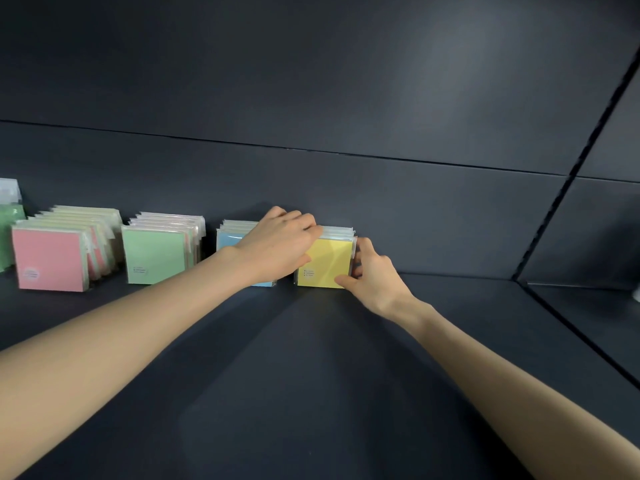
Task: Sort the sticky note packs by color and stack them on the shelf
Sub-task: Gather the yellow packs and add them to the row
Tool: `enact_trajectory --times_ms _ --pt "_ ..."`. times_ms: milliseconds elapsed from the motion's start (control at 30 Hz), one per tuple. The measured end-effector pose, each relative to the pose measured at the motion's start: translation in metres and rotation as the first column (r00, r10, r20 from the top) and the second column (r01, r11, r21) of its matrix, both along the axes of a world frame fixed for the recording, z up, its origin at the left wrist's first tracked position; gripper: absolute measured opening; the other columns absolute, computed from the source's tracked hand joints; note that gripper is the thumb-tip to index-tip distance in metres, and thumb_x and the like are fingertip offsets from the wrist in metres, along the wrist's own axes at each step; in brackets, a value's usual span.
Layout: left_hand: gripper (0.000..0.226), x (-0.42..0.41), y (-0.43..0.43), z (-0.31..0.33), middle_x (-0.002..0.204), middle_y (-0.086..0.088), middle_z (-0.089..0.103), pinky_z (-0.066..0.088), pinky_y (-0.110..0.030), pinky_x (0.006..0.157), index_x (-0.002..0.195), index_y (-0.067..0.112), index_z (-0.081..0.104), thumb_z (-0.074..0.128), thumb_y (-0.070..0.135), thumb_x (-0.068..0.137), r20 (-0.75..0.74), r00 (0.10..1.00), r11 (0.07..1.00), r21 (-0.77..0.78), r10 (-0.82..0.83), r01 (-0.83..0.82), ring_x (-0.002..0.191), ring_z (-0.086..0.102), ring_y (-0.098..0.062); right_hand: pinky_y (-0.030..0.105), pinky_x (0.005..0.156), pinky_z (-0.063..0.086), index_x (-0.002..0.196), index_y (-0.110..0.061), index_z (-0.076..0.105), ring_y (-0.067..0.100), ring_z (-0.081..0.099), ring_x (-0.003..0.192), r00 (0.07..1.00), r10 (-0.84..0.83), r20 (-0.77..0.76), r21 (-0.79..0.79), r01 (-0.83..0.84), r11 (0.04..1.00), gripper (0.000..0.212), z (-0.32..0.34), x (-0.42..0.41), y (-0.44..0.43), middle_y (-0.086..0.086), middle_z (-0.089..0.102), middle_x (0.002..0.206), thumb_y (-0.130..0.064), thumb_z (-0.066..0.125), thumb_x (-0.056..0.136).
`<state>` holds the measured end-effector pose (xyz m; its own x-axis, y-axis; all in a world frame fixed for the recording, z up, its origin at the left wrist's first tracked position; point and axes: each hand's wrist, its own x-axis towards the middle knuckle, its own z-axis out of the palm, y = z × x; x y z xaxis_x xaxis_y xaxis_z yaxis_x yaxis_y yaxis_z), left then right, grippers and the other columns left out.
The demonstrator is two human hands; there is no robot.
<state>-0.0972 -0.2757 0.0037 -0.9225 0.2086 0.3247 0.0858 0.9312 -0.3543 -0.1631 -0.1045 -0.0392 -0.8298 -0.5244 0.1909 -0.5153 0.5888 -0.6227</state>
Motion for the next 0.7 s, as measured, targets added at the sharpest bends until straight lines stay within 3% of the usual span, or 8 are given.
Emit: enact_trajectory --times_ms 433,700 --pt "0.041 0.002 -0.002 0.005 0.132 0.002 0.046 0.027 -0.033 0.101 0.134 0.017 0.045 0.045 0.028 0.095 0.037 0.999 0.996 0.086 -0.02 0.017 0.118 0.043 -0.017 0.044 0.082 0.051 0.118 -0.015 0.037 0.028 0.059 0.091 0.999 -0.038 -0.038 0.124 0.042 0.991 0.046 0.01 0.006 0.002 0.005 0.06 0.101 -0.026 0.064 0.081" --pt "0.035 0.003 0.001 0.019 0.125 -0.002 0.049 0.033 -0.039 0.095 0.126 0.017 0.052 0.049 0.027 0.092 0.118 0.993 0.978 0.2 0.031 -0.054 0.116 0.043 -0.022 0.044 0.087 0.049 0.122 -0.017 0.038 0.029 0.059 0.1 0.998 -0.043 -0.039 0.152 0.048 0.987 0.051 0.023 0.007 0.006 0.004 0.057 0.118 -0.024 0.064 0.079"
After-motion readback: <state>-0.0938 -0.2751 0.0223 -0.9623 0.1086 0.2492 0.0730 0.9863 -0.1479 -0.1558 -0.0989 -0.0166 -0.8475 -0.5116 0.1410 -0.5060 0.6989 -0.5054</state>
